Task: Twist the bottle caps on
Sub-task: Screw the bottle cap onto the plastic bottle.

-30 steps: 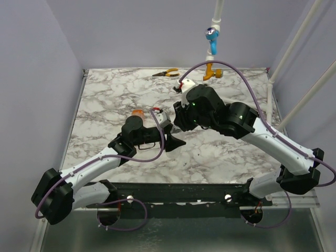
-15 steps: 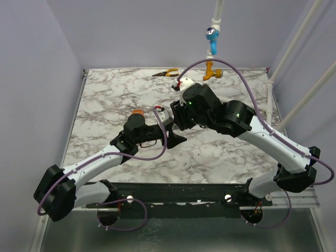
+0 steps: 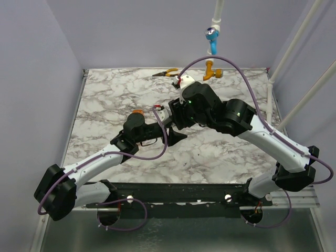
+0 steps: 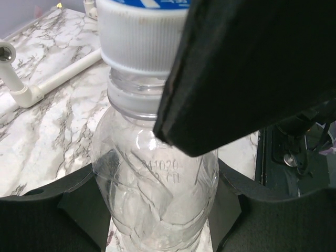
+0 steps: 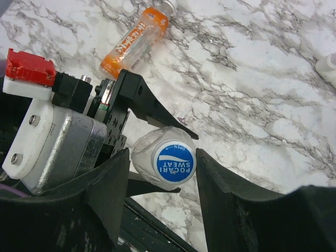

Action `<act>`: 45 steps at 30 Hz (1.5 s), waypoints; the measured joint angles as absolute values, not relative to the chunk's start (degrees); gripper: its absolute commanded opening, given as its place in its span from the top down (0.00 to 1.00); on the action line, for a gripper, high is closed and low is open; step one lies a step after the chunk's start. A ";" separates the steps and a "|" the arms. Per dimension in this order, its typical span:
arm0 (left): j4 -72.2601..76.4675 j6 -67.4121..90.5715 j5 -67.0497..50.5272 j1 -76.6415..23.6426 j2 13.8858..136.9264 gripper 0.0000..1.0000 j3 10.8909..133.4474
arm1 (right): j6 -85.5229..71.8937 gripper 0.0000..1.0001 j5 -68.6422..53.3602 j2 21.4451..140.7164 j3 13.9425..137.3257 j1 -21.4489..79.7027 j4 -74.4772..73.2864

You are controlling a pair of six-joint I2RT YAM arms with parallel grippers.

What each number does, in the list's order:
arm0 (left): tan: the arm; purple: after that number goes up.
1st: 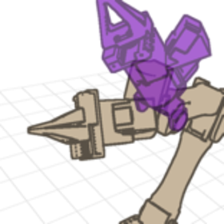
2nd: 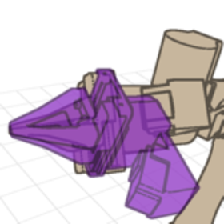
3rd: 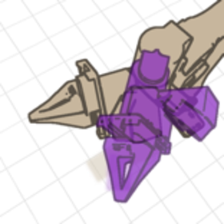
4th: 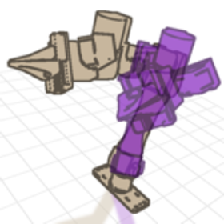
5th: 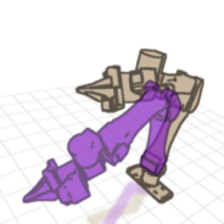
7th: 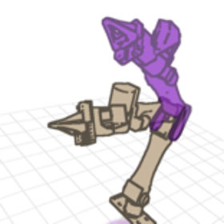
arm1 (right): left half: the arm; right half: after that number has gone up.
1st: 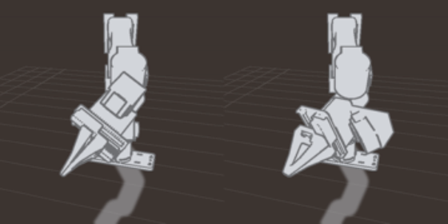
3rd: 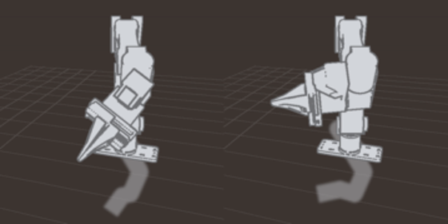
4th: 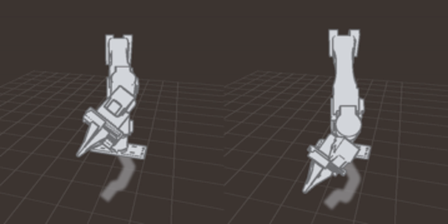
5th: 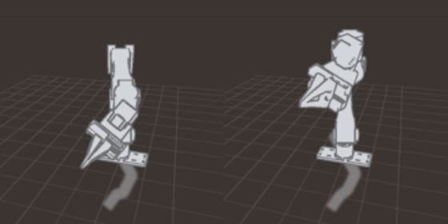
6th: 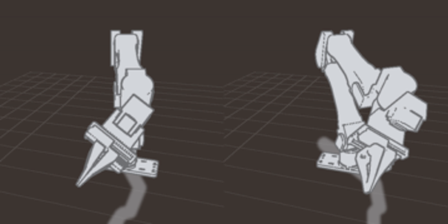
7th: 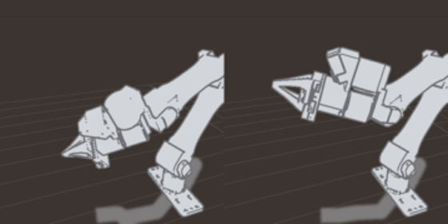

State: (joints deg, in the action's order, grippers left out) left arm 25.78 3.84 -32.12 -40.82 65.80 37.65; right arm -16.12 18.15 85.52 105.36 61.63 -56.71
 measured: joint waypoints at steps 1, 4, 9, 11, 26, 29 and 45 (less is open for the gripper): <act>25.80 3.79 -32.01 -40.82 65.80 0.67 37.71 | -16.32 0.42 18.35 85.60 105.67 61.69 -56.82; 25.85 3.75 -31.73 -40.69 65.80 0.67 37.76 | -16.75 0.42 18.74 85.71 106.39 61.91 -57.12; 25.82 3.57 -31.40 -40.56 65.80 0.67 37.76 | -17.21 0.41 19.09 85.73 106.96 61.95 -57.30; 25.80 3.53 -31.40 -40.56 65.80 0.67 37.76 | -17.47 0.41 19.22 85.76 107.11 61.95 -57.60; 25.41 3.29 -31.44 -40.56 64.66 0.67 37.76 | -18.83 0.32 19.79 86.61 107.53 61.89 -59.53; 25.43 3.29 -31.46 -40.56 64.66 0.67 37.76 | -19.05 0.26 19.79 86.61 107.74 61.78 -59.94; 25.43 4.38 -36.58 -40.45 64.60 0.67 37.76 | -15.16 0.28 12.29 83.40 109.38 61.65 -61.23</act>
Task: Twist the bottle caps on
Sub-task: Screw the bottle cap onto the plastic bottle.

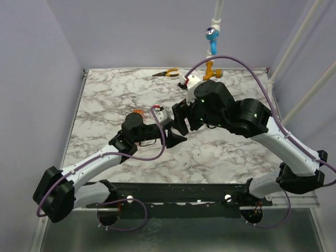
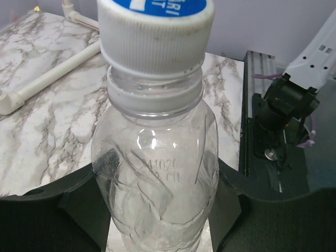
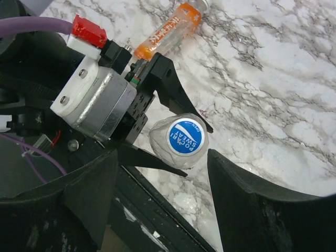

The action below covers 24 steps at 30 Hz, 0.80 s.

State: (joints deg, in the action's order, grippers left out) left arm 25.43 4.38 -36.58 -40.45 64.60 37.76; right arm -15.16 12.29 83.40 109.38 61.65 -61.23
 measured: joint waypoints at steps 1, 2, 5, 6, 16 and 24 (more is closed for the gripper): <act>25.39 4.69 -37.17 -40.45 64.51 0.67 37.76 | -14.90 0.28 11.64 82.94 109.51 61.65 -61.45; 25.39 4.89 -37.71 -40.47 64.47 0.67 37.76 | -14.85 0.28 11.11 82.56 109.56 61.65 -61.54; 25.21 5.63 -39.57 -40.47 64.01 0.67 37.76 | -14.61 0.28 9.93 81.69 109.56 61.49 -62.11; 25.17 5.93 -40.14 -40.47 63.75 0.67 37.76 | -14.55 0.28 9.67 81.52 109.56 61.47 -62.33; 24.10 7.68 -44.97 -40.47 60.82 0.67 37.32 | -13.17 0.32 5.39 80.36 109.54 61.01 -63.29; 22.00 8.10 -47.03 -40.47 59.29 0.67 36.93 | -11.66 0.34 2.28 82.04 109.78 60.95 -63.33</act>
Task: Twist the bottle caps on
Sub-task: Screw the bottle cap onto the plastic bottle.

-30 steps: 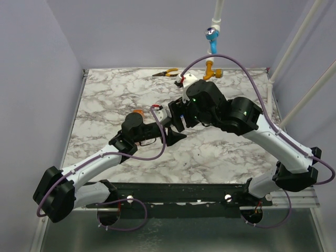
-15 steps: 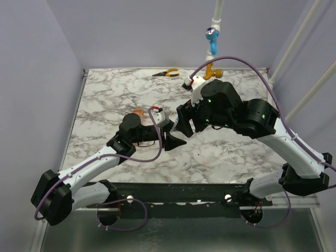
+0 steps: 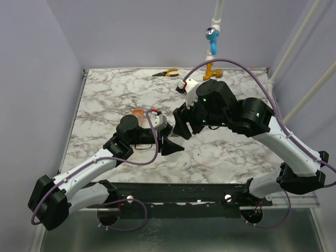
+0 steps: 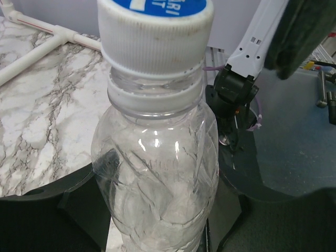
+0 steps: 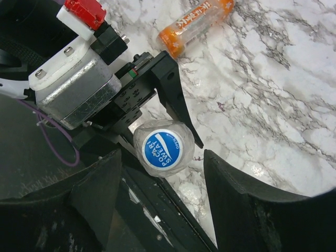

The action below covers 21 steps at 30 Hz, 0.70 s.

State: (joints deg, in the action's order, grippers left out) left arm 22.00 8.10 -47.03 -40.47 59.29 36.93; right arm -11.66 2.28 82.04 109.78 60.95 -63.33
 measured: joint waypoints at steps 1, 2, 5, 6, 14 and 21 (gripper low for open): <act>21.63 8.10 -47.16 -40.47 59.07 0.67 36.93 | -11.51 0.36 2.09 82.30 109.82 60.84 -63.33; 21.28 8.08 -47.22 -40.47 58.92 0.67 36.93 | -11.42 0.37 2.00 82.54 109.89 60.75 -63.33; 20.45 8.08 -47.42 -40.47 58.65 0.67 36.91 | -11.14 0.38 1.93 83.11 110.28 60.75 -63.37; 20.38 8.05 -47.46 -40.47 58.65 0.67 36.91 | -11.05 0.40 1.91 83.31 110.45 60.75 -63.37; 19.81 7.81 -47.57 -40.47 58.54 0.67 36.84 | -10.85 0.46 1.67 84.23 110.85 60.73 -63.37; 19.00 7.60 -47.55 -40.47 58.30 0.67 36.84 | -11.07 0.56 1.69 84.23 110.80 60.73 -63.37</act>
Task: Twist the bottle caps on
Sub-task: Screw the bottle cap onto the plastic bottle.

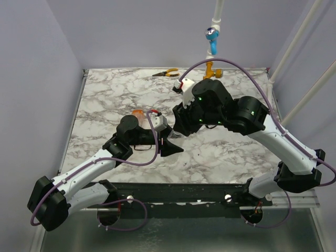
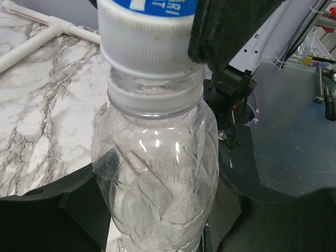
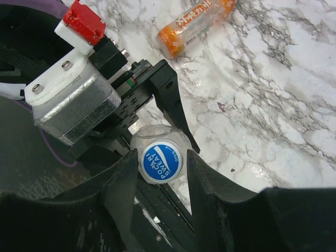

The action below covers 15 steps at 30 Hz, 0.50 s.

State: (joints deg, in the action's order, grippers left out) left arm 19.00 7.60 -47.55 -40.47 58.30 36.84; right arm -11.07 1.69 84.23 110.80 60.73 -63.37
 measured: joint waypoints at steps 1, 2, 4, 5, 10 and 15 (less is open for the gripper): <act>18.96 7.57 -47.57 -40.47 58.28 0.67 36.84 | -11.09 0.57 1.72 84.23 110.72 60.73 -63.37; 18.94 7.55 -47.57 -40.47 58.28 0.67 36.84 | -11.16 0.57 1.69 84.20 110.61 60.73 -63.35; 18.87 7.51 -47.57 -40.47 58.28 0.67 36.84 | -11.38 0.57 1.72 84.20 110.13 60.73 -63.33; 18.83 7.49 -47.55 -40.47 58.26 0.67 36.84 | -11.53 0.57 1.72 84.20 109.86 60.73 -63.33; 18.37 7.44 -47.53 -40.51 58.00 0.67 36.84 | -12.14 0.63 1.72 83.83 108.09 60.55 -63.09; 17.87 7.38 -47.40 -40.58 57.58 0.67 36.84 | -13.58 0.58 1.72 82.56 106.28 59.92 -61.82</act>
